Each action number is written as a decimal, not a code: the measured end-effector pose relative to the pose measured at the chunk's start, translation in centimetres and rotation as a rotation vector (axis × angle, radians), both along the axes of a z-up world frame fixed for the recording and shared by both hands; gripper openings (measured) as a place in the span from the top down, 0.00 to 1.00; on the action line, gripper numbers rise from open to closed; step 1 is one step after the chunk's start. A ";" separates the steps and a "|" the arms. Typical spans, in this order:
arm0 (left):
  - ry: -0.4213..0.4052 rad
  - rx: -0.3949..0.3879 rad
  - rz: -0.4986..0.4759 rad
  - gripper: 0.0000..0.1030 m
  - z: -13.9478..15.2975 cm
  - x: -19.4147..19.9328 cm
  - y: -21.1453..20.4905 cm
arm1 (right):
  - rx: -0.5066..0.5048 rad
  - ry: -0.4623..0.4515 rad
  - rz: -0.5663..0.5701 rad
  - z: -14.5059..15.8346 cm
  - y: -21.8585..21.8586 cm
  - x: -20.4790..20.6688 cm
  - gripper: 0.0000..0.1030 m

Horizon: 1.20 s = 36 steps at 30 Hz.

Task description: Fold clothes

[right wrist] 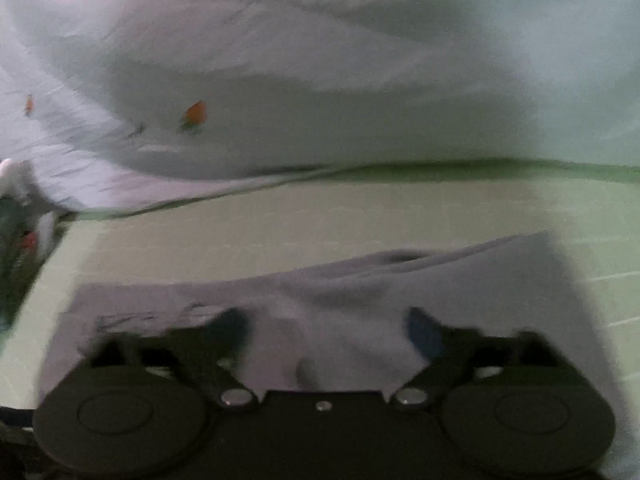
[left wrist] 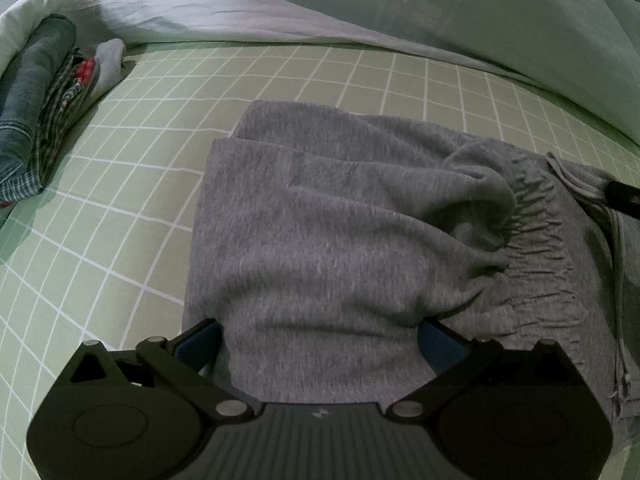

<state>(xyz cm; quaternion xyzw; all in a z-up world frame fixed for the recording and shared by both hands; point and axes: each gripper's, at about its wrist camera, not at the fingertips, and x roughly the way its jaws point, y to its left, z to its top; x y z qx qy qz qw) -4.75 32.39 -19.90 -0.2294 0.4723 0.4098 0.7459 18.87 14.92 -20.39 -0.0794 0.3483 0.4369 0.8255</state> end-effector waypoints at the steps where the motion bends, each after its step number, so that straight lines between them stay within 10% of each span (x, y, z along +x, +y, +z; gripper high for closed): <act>1: 0.000 0.000 0.000 0.00 0.0 0.0 0.0 | -0.020 -0.035 -0.033 0.2 -1.2 0.5 0.05; 11: 0.000 0.002 0.001 0.00 0.0 -0.1 0.0 | -0.120 0.016 -0.336 -1.3 -10.9 7.6 0.07; 20: 0.013 -0.016 0.004 0.00 0.1 0.0 0.3 | -0.147 0.078 -0.265 -1.9 -9.8 7.4 0.88; 28: 0.053 -0.058 -0.048 0.00 0.7 0.2 1.1 | -0.068 -0.030 -0.240 2.4 -8.3 3.1 0.93; 36: -0.067 -0.035 -0.039 0.00 3.5 -5.2 1.0 | 0.063 -0.021 0.095 5.9 -1.6 -8.7 0.93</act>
